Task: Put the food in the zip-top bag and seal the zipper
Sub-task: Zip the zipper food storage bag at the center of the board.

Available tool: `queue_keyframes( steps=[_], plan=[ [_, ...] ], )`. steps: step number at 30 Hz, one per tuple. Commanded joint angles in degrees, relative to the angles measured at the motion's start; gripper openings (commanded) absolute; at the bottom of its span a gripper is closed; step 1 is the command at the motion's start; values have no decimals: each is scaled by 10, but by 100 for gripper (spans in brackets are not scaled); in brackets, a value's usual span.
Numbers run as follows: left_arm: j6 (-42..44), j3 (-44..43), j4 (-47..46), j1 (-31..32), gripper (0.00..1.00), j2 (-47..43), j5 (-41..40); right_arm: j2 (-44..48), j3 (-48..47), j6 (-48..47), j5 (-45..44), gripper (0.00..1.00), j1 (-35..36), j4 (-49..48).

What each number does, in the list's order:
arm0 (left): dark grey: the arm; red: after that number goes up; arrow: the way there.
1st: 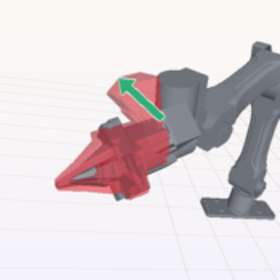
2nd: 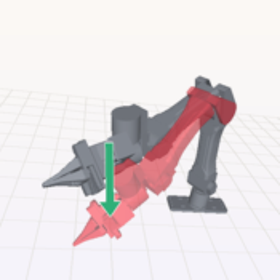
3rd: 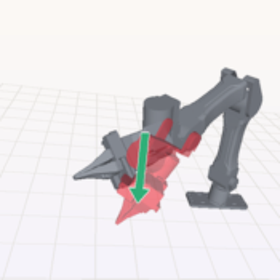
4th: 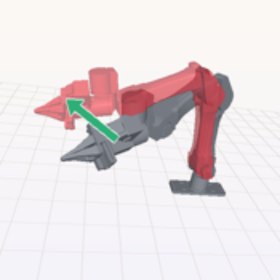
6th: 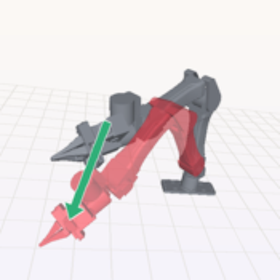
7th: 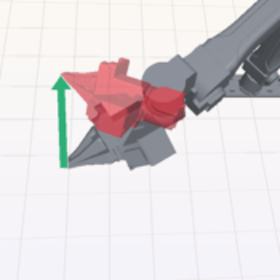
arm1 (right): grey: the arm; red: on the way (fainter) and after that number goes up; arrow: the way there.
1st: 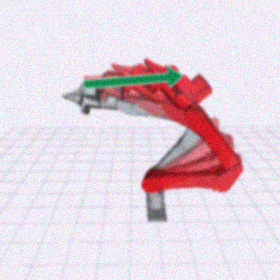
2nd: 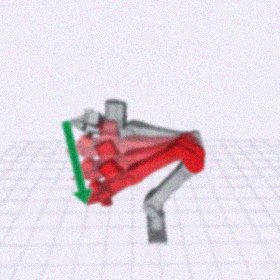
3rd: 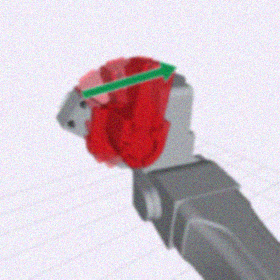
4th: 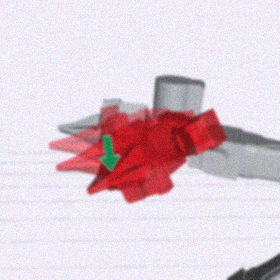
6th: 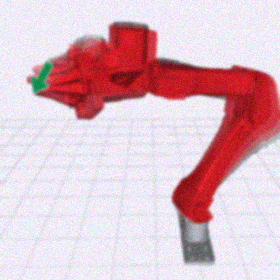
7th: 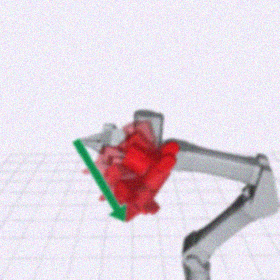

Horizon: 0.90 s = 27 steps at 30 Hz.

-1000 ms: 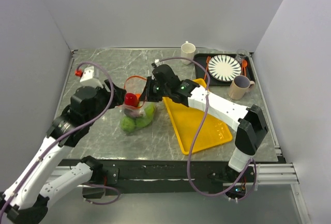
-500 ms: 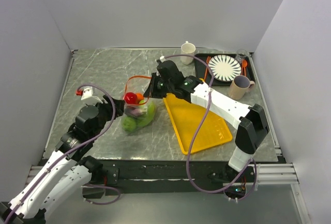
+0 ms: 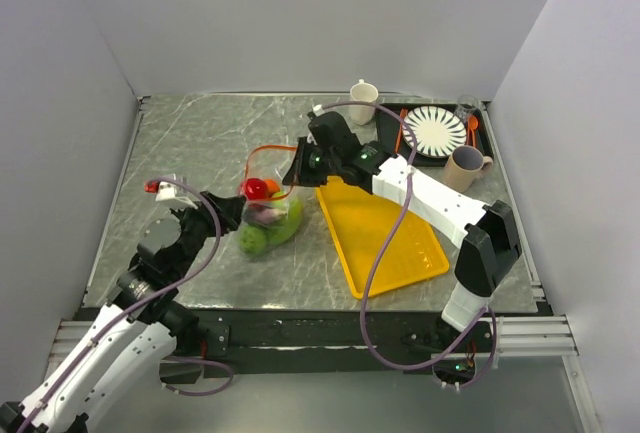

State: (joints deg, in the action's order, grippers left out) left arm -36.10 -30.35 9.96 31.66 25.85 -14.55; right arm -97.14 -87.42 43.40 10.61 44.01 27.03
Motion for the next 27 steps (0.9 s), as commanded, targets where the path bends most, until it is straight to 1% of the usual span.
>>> queue_keyframes(
  steps=[1,3,5,8,11,12,13,14,16,17,19,20,21,25,27],
  plan=[
    [1,-4,-22,-3,69,17,29,5,-36,-17,-8,0,-16,7],
    [-9,-18,-15,-3,72,36,30,18,-22,-18,-19,0,-21,12],
    [-32,-27,-9,-3,72,53,28,28,7,-19,-28,0,-28,6],
    [-77,-49,7,-3,81,64,22,38,37,-23,-31,1,-34,8],
    [-93,-67,13,-3,84,68,28,43,65,-24,-35,0,-38,3],
    [-93,-69,14,-3,91,68,26,45,71,-24,-32,0,-41,0],
    [-96,-71,16,-3,95,70,14,46,81,-23,-32,0,-43,-4],
    [-99,-80,34,-3,96,73,10,47,85,-23,-33,1,-44,-4],
    [-99,-88,46,-3,96,91,14,48,92,-23,-33,1,-46,-6],
    [-120,-102,70,-3,96,100,17,50,94,-22,-40,1,-48,-3],
    [-143,-112,86,-3,91,127,38,53,99,-22,-45,0,-52,-3],
    [-168,-119,89,-3,89,136,67,57,101,-21,-49,0,-52,-2],
    [-182,-119,88,-3,84,152,85,60,109,-22,-54,1,-54,-4],
    [-235,-95,27,-3,79,174,177,73,130,-24,-60,1,-58,-14],
    [-259,-82,20,-3,76,178,196,73,128,-28,-66,0,-58,-8]
  ],
)
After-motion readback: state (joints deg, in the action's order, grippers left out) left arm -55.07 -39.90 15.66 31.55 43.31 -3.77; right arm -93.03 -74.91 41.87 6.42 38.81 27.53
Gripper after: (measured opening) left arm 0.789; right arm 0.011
